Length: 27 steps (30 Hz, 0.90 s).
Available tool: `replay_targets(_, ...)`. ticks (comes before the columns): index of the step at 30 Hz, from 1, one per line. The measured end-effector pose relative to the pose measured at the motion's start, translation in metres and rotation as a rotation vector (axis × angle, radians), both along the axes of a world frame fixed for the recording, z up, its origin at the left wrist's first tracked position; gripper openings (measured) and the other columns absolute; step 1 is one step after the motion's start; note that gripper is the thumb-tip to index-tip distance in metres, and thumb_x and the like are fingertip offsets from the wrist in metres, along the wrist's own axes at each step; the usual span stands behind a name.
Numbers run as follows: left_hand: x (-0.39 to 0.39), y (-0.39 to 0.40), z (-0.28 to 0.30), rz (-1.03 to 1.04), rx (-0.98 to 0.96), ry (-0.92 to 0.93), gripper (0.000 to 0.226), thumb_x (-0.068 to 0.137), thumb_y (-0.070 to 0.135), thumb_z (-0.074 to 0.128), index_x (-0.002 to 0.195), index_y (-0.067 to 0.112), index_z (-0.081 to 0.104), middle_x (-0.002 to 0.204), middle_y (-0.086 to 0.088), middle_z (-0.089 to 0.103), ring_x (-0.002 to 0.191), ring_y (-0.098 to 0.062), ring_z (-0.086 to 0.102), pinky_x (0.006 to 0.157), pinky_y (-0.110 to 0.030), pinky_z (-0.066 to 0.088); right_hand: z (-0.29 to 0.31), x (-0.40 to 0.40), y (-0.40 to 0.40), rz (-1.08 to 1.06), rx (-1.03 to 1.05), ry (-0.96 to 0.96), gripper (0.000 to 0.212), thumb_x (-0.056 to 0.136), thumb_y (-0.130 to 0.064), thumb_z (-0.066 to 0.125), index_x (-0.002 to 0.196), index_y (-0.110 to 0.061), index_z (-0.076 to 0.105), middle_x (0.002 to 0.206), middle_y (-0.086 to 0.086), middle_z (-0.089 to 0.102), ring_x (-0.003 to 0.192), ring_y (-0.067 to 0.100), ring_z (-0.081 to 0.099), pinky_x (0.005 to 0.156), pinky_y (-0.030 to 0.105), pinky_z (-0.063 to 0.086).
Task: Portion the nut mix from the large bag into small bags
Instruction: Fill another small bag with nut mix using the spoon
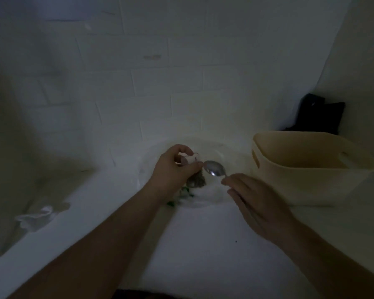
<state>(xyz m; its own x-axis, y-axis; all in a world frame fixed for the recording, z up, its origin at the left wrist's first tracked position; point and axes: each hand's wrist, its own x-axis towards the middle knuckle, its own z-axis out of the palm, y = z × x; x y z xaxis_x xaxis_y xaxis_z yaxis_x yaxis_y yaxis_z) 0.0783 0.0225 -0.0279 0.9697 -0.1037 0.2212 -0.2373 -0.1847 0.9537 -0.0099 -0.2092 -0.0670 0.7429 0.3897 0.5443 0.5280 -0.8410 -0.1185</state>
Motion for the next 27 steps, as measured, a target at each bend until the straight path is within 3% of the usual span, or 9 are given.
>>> replay_targets(2, 0.013, -0.002, 0.007, -0.042, -0.030, -0.004, 0.027, 0.081, 0.023, 0.089, 0.093, 0.031, 0.066, 0.085, -0.001, 0.055, 0.072, -0.012, 0.060, 0.063, -0.026, 0.055, -0.013, 0.005, -0.005, -0.050, -0.167, 0.063, 0.060, 0.095, -0.018, 0.067, 0.148, -0.025, 0.041, 0.145, -0.001, 0.051, 0.118, 0.022, 0.061, 0.097, 0.040, 0.055)
replay_targets(7, 0.035, -0.016, 0.011, -0.097, -0.097, 0.056, 0.022, 0.083, 0.017, 0.088, 0.096, 0.020, 0.071, 0.077, 0.002, 0.063, 0.058, -0.001, 0.062, 0.060, -0.019, 0.053, -0.016, 0.006, -0.009, -0.115, -0.252, 0.074, 0.079, 0.082, -0.010, 0.081, 0.150, -0.030, 0.045, 0.146, -0.005, 0.053, 0.112, 0.023, 0.063, 0.089, 0.037, 0.058)
replay_targets(10, 0.042, -0.021, 0.005, -0.086, -0.169, 0.099, 0.019, 0.080, 0.015, 0.090, 0.084, 0.017, 0.072, 0.078, -0.002, 0.074, 0.068, -0.011, 0.070, 0.069, -0.028, 0.058, -0.019, 0.010, -0.012, -0.108, -0.283, 0.049, 0.089, 0.074, 0.010, 0.060, 0.150, -0.034, 0.044, 0.142, -0.002, 0.056, 0.107, 0.027, 0.065, 0.082, 0.039, 0.060)
replay_targets(12, 0.044, -0.020, -0.001, -0.095, -0.181, 0.090, 0.021, 0.079, 0.018, 0.092, 0.078, 0.018, 0.070, 0.074, -0.004, 0.072, 0.068, -0.018, 0.068, 0.069, -0.033, 0.057, -0.010, 0.015, -0.006, -0.111, -0.136, 0.074, 0.092, 0.075, 0.017, 0.058, 0.149, -0.036, 0.047, 0.137, -0.001, 0.057, 0.104, 0.026, 0.065, 0.079, 0.043, 0.061)
replay_targets(15, 0.043, -0.020, -0.005, -0.151, -0.184, 0.069, 0.025, 0.082, 0.028, 0.090, 0.076, 0.018, 0.068, 0.066, 0.000, 0.064, 0.059, -0.016, 0.058, 0.059, -0.029, 0.050, 0.019, 0.024, 0.021, -0.169, 0.320, 0.001, 0.033, 0.107, -0.018, 0.051, 0.133, -0.034, 0.063, 0.116, -0.014, 0.065, 0.098, 0.005, 0.065, 0.080, 0.026, 0.057)
replay_targets(17, 0.039, -0.021, -0.005, -0.173, -0.205, 0.064, 0.031, 0.086, 0.041, 0.083, 0.081, 0.015, 0.067, 0.064, 0.001, 0.057, 0.053, -0.012, 0.048, 0.055, -0.025, 0.041, 0.036, 0.034, 0.044, -0.189, 0.698, 0.201, 0.023, 0.102, -0.036, 0.058, 0.124, -0.043, 0.061, 0.113, -0.024, 0.066, 0.098, -0.006, 0.063, 0.077, 0.013, 0.050)
replay_targets(19, 0.033, -0.020, -0.005, -0.161, -0.228, 0.043, 0.036, 0.096, 0.047, 0.070, 0.085, 0.013, 0.063, 0.068, 0.001, 0.055, 0.056, -0.011, 0.048, 0.057, -0.027, 0.041, 0.042, 0.045, 0.064, -0.163, 0.916, 0.424, 0.022, 0.097, -0.034, 0.068, 0.115, -0.045, 0.062, 0.107, -0.026, 0.070, 0.095, -0.012, 0.064, 0.073, 0.009, 0.050)
replay_targets(24, 0.022, -0.019, -0.006, -0.153, -0.294, 0.114, 0.067, 0.079, 0.088, 0.052, 0.091, 0.023, 0.065, 0.086, -0.015, 0.066, 0.077, -0.029, 0.064, 0.075, -0.049, 0.055, 0.030, 0.057, 0.085, -0.107, 1.204, 0.481, 0.015, 0.092, -0.008, 0.074, 0.092, -0.022, 0.079, 0.090, -0.004, 0.080, 0.087, 0.014, 0.076, 0.074, 0.026, 0.058)
replay_targets(27, 0.020, -0.015, -0.006, -0.381, -0.264, 0.141, 0.044, 0.081, 0.056, 0.076, 0.107, 0.021, 0.074, 0.109, -0.019, 0.075, 0.101, -0.036, 0.072, 0.095, -0.061, 0.055, 0.032, 0.057, 0.079, -0.098, 1.395, 0.414, 0.014, 0.095, -0.006, 0.069, 0.095, -0.015, 0.080, 0.091, 0.005, 0.080, 0.088, 0.022, 0.077, 0.072, 0.030, 0.059)
